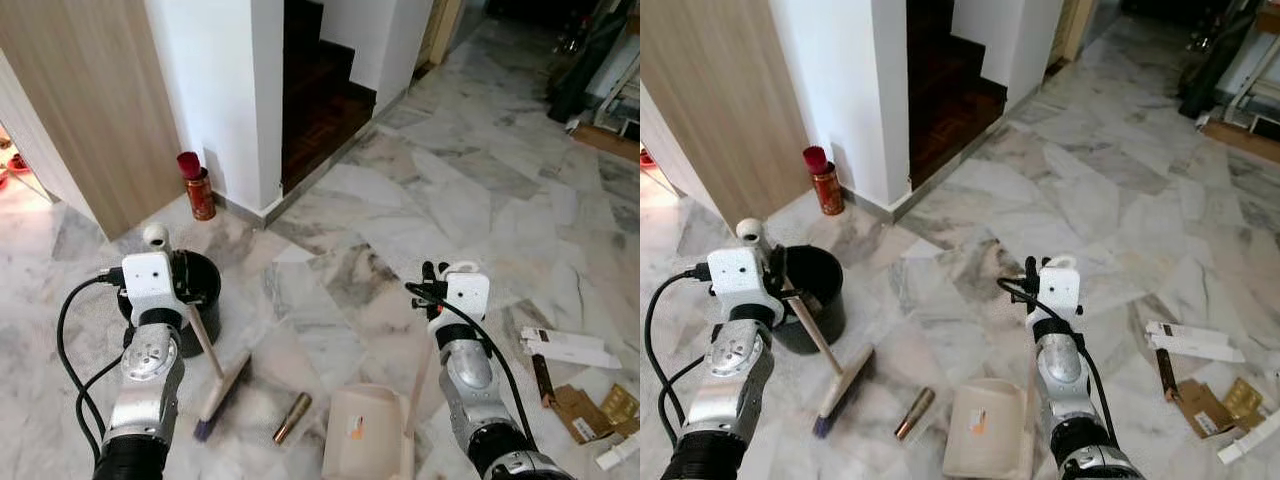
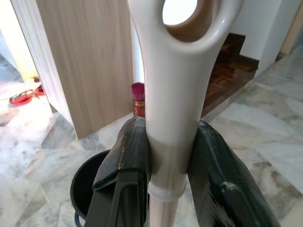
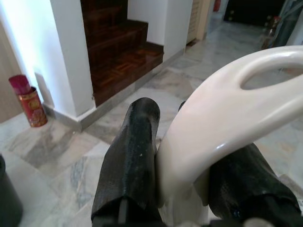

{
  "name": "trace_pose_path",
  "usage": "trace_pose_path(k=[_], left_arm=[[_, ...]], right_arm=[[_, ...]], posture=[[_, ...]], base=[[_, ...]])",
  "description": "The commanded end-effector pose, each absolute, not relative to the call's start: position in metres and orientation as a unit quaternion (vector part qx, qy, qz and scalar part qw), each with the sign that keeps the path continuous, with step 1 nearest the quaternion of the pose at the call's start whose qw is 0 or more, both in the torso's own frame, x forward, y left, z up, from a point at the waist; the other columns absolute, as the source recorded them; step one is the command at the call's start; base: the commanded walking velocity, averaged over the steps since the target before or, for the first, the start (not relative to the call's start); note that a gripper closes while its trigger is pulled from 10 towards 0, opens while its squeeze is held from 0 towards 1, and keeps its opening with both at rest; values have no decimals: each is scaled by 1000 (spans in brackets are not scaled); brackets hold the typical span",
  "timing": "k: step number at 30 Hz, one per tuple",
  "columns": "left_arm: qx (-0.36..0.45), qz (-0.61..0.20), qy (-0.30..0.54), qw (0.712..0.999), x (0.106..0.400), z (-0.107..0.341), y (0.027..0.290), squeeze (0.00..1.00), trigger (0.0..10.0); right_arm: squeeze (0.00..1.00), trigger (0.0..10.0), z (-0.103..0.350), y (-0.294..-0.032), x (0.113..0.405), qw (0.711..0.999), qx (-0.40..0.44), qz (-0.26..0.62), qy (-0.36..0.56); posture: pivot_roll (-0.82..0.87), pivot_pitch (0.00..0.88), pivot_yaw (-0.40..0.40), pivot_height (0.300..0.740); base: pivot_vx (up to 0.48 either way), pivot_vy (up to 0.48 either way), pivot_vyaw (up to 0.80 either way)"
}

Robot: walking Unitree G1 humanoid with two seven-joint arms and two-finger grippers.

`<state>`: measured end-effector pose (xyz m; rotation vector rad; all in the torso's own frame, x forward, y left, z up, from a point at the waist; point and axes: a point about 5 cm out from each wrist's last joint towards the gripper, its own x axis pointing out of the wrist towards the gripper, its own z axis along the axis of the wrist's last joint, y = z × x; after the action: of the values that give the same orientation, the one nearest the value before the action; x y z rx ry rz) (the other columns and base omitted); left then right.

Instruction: Sweep floor

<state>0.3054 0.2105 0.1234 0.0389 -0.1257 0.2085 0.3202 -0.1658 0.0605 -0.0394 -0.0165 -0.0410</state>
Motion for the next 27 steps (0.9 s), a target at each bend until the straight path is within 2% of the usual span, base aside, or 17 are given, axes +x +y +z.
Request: trace_pose_path(k=[1,7,15,22,27], left_arm=[[22,102,-83,991,302,136,210,0,10000],[22,102,-83,991,297,140,209,0,10000],[10,64,-65,996,294,145,196,0,10000],[-41,52,-34,997,296,145,192,0,10000],[-92,15,11,996,301,142,179,0,10000]], right_arm=[[0,10000,62,-165,318,999,-22,-17,-23],[0,10000,67,-156,321,999,-13,-6,-41],[0,10000,63,-153,316,999,-27,5,-42],[0,10000,55,-151,309,999,-31,10,-34],[0,10000,53,-154,306,999,-42,7,-33]], posture=[[139,192,-93,740],[144,231,-96,740],[164,281,-97,740],[158,304,-96,740],[143,316,-95,740]], base=[[0,0,0],[0,0,0],[0,0,0],[0,0,0],[0,0,0]])
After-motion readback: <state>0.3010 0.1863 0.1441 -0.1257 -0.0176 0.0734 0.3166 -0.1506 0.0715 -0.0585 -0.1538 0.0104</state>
